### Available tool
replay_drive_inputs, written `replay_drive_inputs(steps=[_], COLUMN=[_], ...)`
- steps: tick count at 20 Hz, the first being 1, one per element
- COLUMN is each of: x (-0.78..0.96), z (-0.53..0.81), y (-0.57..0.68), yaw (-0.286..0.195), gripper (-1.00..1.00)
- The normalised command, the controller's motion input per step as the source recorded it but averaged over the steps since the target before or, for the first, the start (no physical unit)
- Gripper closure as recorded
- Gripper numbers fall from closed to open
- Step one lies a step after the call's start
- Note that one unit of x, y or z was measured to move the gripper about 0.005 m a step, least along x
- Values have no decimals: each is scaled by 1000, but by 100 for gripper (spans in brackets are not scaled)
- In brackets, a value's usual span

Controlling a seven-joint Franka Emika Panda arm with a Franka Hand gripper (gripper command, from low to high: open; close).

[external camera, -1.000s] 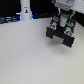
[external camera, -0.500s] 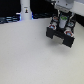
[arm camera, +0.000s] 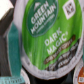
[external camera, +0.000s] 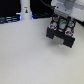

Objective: Open the kcup holder, insert the kcup into the holder, and close the kcup holder

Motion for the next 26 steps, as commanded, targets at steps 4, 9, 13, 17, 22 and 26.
replay_drive_inputs(steps=[4,9,13,17,22,26], x=[9,6,44,33,116,241], z=[-162,-25,188,115,349,490], y=[36,136,87,103,-26,-175], yaw=[58,71,102,79,97,113], gripper=[100,100,-100,100,-100,-100])
